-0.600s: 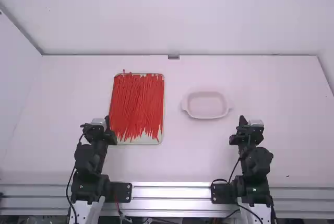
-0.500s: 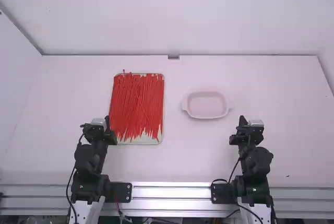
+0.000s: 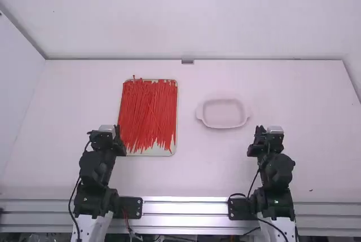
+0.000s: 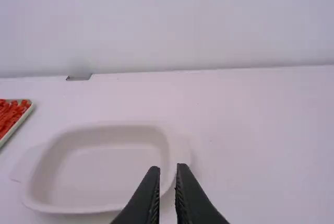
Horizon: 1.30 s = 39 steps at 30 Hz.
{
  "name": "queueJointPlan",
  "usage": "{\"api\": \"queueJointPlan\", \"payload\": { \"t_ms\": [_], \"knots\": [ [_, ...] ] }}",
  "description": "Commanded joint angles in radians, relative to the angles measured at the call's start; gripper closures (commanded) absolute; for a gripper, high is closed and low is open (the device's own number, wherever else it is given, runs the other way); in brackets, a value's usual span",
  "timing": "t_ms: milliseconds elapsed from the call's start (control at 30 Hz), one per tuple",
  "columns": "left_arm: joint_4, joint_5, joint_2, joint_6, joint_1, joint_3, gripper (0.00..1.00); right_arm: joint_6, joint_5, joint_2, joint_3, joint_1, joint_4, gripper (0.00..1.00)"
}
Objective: Fasten the cable tie
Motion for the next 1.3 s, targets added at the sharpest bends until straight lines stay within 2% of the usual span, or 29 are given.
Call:
{"api": "queueJointPlan", "payload": {
  "t_ms": [0,767,1267],
  "knots": [
    [-0.011,0.021,0.042,0.000,0.004,0.063,0.87,0.014,-0.017,0.049,0.077,0.013,-0.011,0.87],
    [-0.248,0.089,0.579,-0.097,-0.026,0.519,0.45,0.092,-0.054,0.659,0.524,0.144,-0.252,0.45],
    [-0.439,0.152,0.927,-0.077,-0.039,0.821,0.17,0.089,-0.088,1.045,0.811,0.195,-0.484,0.18]
  ]
}}
